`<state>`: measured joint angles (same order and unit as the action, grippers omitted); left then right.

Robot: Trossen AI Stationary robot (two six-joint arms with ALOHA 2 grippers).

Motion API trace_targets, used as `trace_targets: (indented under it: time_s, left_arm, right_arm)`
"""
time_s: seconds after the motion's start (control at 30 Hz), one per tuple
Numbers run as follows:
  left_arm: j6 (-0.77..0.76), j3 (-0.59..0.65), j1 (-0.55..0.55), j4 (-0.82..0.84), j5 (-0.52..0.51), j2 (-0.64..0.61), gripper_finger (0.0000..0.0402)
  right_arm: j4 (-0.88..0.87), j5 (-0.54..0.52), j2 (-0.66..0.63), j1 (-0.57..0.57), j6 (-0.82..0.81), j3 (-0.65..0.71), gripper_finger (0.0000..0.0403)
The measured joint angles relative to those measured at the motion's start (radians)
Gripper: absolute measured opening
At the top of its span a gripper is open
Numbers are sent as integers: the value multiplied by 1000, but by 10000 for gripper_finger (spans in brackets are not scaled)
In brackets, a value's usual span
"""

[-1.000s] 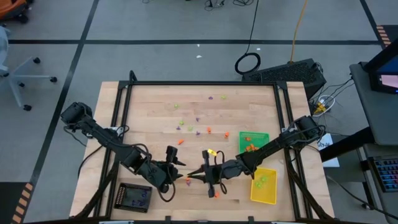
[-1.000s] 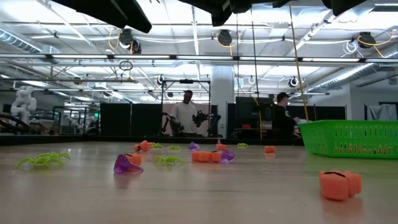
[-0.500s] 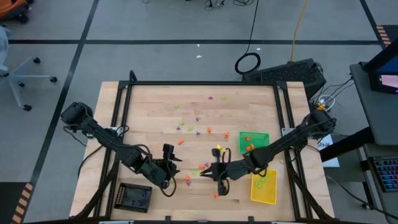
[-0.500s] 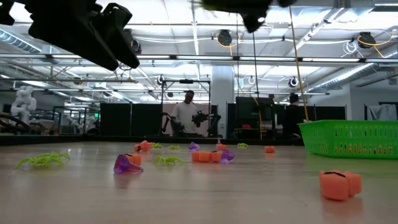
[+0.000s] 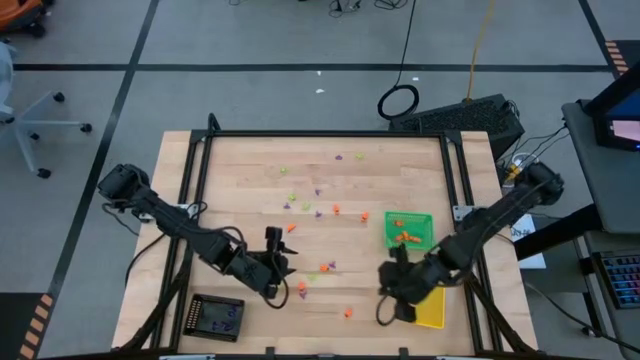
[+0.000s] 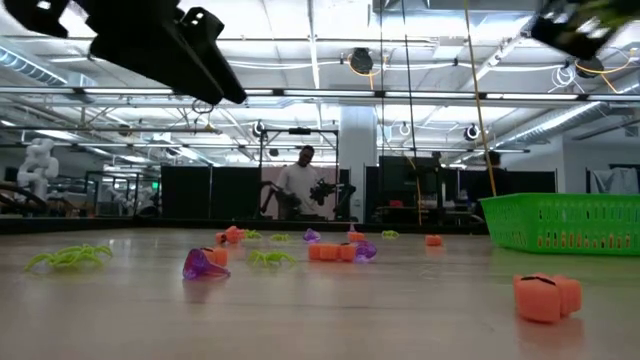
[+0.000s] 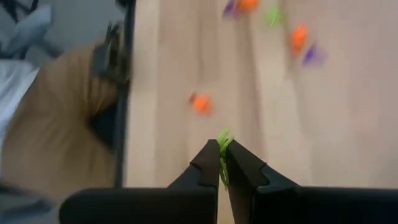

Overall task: Sort Halloween decoration
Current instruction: Put the green spider toy into the yellow bin

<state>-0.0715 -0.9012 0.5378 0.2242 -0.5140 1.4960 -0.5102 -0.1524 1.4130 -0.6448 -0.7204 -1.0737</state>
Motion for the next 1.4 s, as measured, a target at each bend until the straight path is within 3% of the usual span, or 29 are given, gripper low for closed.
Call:
trace_targets:
  time_s: [0.4,0.83,1.4]
  left_arm:
    - [0,0,-22,-61,1,0,212]
    - [0,0,-22,-59,8,0,212]
    - [0,0,-22,-58,8,0,212]
  right_arm:
    - [-220,27,-10,-174,-304,0,2]
    - [-467,27,3,-236,-558,0,2]
    - [-381,28,107,-244,-531,0,2]
